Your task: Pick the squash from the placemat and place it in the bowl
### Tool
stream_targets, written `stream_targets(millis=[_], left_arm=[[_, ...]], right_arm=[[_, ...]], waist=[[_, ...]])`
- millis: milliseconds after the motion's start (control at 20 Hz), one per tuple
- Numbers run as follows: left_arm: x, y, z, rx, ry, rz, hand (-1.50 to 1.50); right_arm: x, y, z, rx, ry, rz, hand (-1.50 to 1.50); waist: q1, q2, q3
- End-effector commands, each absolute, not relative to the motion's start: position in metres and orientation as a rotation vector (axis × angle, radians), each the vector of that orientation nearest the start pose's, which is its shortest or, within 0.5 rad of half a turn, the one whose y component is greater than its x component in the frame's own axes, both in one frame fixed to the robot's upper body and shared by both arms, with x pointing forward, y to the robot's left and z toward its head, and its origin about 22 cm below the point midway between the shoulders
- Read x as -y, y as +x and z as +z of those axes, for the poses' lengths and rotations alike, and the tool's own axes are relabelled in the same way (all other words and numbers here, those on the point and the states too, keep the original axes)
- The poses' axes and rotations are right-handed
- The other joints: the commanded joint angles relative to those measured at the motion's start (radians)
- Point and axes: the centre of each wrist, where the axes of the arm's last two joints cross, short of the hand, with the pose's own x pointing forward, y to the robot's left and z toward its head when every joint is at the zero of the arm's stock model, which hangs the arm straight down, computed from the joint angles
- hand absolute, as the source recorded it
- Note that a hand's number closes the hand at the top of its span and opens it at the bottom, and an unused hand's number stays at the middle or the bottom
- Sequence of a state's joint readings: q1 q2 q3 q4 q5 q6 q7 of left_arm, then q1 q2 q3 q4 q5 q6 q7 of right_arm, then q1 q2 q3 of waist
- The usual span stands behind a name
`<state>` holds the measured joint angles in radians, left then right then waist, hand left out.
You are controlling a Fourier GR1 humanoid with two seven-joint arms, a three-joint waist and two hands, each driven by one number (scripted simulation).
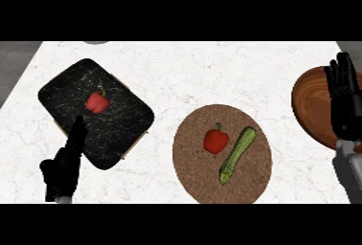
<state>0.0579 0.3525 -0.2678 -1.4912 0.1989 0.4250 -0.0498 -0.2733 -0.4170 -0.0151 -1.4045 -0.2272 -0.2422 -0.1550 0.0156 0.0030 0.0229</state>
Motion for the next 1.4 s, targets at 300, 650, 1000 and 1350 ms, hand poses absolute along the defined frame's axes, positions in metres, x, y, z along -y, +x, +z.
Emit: stream_targets(millis=[300, 650, 1000, 1350], left_arm=[[-0.282, 0.261, 0.046, 1.666, 0.438, -0.117, 0.00], [-0.272, 0.280, 0.075, 1.651, 0.386, -0.157, 0.00], [-0.276, 0.280, 0.085, 1.649, 0.408, -0.146, 0.00], [-0.271, 0.284, 0.073, 1.639, 0.399, -0.167, 0.00]], right_arm=[[0.380, 0.272, 0.040, 1.755, -0.495, 0.238, 1.50], [0.372, 0.215, -0.049, 2.002, -0.005, 0.055, -1.50], [0.394, 0.214, 0.021, 1.862, -0.150, 0.485, -1.50], [0.352, 0.230, 0.056, 1.637, -0.281, 0.822, -1.50]], waist=[[-0.069, 0.008, -0.028], [-0.023, -0.002, -0.021], [-0.026, -0.009, -0.025], [-0.020, -0.006, -0.025]])
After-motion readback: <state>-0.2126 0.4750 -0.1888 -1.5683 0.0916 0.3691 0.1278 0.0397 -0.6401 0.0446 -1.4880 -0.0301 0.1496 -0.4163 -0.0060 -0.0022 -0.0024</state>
